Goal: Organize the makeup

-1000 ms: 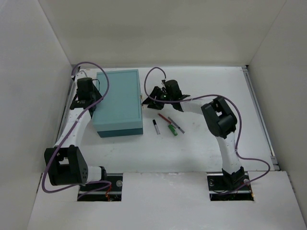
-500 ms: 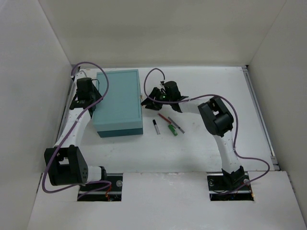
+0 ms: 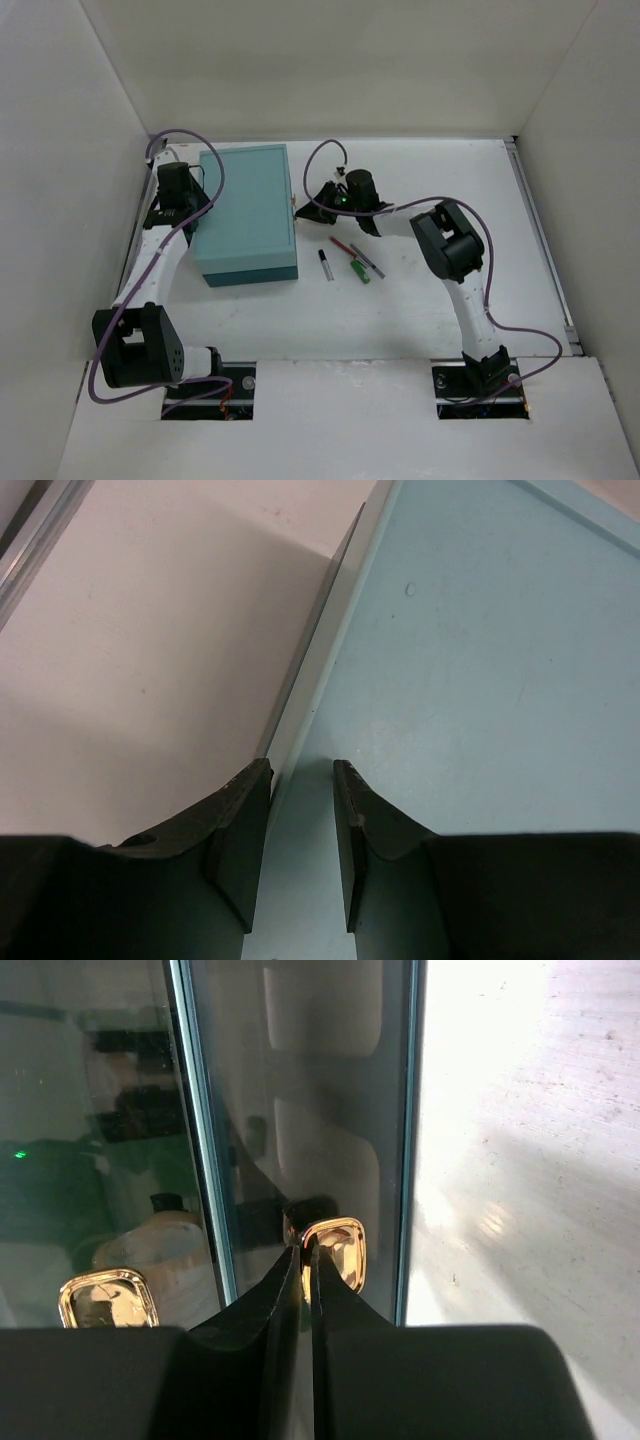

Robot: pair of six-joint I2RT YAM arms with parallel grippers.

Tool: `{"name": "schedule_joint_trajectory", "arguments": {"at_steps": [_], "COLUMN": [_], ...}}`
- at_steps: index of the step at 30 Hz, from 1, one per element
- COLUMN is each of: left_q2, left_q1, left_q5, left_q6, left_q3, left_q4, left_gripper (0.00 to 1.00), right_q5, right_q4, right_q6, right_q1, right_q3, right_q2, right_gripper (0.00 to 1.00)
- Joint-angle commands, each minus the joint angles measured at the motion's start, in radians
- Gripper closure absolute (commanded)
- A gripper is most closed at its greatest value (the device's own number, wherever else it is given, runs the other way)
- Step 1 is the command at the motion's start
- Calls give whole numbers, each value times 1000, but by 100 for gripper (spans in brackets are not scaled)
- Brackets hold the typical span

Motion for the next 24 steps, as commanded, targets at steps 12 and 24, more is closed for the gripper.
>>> {"name": "schedule_joint_trajectory", "arguments": {"at_steps": [12, 24], "left_q2": [85, 112], "left_q1": [34, 40], "left_q5": [5, 9], "left_q6": [14, 24], "left_q3": [6, 29], "left_q4": [-109, -117], "left_gripper": [76, 78], "right_q5": [-18, -1], "right_q4": [108, 36], "right_q6": [14, 3], "right_q1": [-2, 0], "right_q3": [-39, -24], "right_q2": [-21, 10], "right_gripper": [70, 47]}}
